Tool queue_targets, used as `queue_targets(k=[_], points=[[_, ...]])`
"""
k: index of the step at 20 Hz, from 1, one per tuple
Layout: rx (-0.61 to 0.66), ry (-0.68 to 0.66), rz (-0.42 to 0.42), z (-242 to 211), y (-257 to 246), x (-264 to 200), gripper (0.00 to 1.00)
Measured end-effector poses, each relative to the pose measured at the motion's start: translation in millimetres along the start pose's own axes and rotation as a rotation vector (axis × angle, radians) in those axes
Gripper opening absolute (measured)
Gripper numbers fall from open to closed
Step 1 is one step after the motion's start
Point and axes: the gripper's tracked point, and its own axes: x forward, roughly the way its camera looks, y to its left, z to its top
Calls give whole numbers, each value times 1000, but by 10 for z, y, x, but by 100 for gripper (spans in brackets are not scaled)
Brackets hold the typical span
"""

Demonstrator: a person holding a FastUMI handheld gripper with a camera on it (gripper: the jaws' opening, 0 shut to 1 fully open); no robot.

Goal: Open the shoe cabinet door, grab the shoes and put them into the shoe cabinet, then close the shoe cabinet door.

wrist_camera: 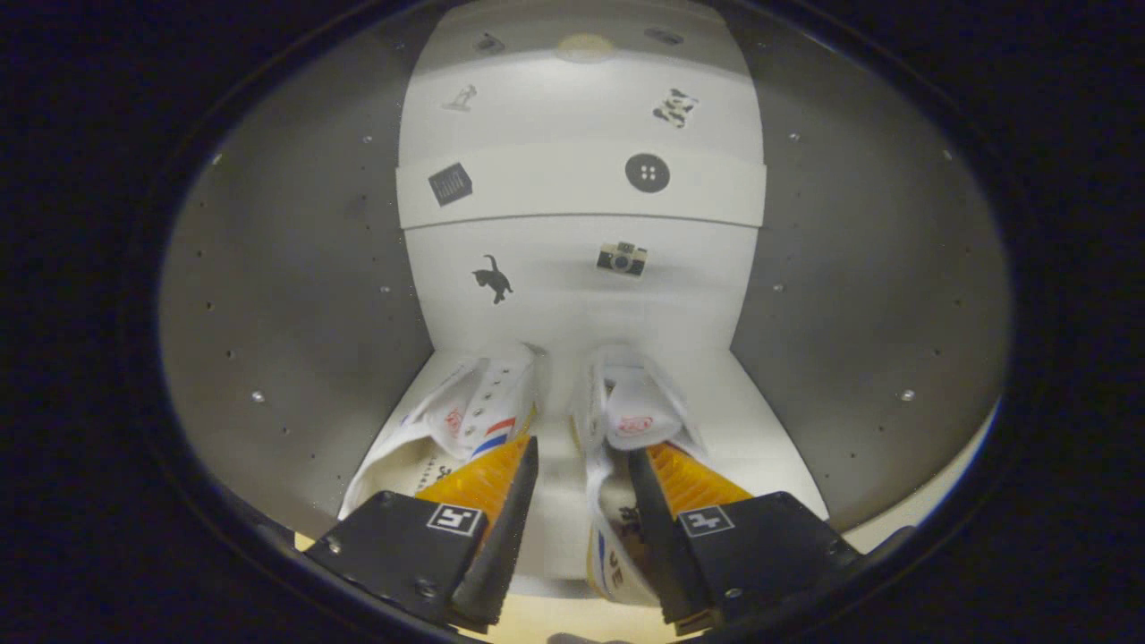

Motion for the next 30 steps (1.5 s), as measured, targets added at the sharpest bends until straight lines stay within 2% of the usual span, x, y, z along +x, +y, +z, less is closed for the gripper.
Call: queue_targets(k=[1, 3, 10, 14, 23, 28, 30], points=[[-1, -17, -10, 7, -21, -95, 68], [-6, -55, -11, 29, 0, -292, 82], [-34, -153, 2, -147, 148, -1188, 85], [-44, -206, 19, -323, 239, -1864, 99], [25, -325, 67, -738, 144, -3401, 100], [25, -345, 30, -1010, -215, -4096, 100], [37, -352, -10, -1087, -486, -4309, 100]])
